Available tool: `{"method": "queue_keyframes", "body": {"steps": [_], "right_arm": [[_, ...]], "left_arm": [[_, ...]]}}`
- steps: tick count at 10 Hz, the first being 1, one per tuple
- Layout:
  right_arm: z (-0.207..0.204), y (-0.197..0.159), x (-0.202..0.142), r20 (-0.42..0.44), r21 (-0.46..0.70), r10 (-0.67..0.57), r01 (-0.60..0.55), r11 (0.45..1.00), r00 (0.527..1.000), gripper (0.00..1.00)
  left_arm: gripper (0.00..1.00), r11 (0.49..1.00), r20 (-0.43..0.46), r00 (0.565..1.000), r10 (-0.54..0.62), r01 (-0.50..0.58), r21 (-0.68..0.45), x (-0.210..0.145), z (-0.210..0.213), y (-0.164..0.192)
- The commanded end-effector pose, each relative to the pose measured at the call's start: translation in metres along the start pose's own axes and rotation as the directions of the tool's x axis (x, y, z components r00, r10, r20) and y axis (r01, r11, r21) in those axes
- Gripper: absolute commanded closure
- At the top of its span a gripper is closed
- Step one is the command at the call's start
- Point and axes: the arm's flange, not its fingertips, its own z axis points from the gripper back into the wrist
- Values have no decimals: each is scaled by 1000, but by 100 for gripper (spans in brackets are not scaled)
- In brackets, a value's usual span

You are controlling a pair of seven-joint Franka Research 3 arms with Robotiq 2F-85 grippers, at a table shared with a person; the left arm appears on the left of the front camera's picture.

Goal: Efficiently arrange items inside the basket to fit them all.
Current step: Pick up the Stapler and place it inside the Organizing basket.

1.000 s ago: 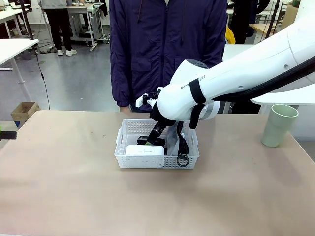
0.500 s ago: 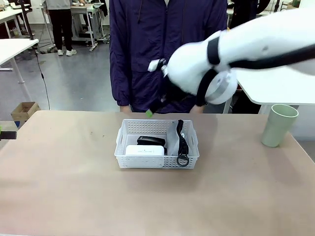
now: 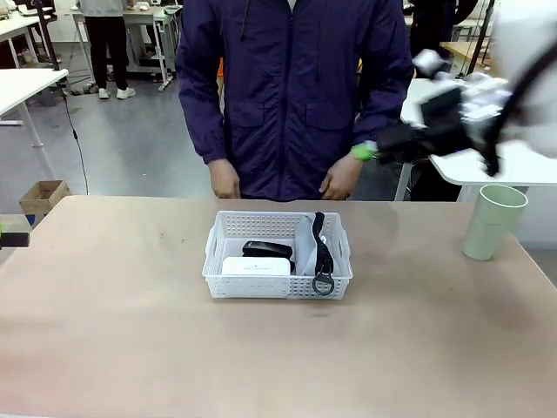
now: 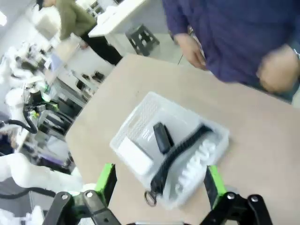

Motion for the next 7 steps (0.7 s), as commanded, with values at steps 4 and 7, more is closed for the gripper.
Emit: {"method": "queue_keyframes", "body": {"steps": [4,7], "right_arm": [[141,-58,-99,66,144,-494,482,864,867,0],[176,-79,-135,-88,270,-589,588,762,803,0]], "left_arm": [[0,1000,1,1000,2,-2,-3,-1,-1,-3],[0,1000,1,1000,2,-2,-3,-1,-1,-3]]}}
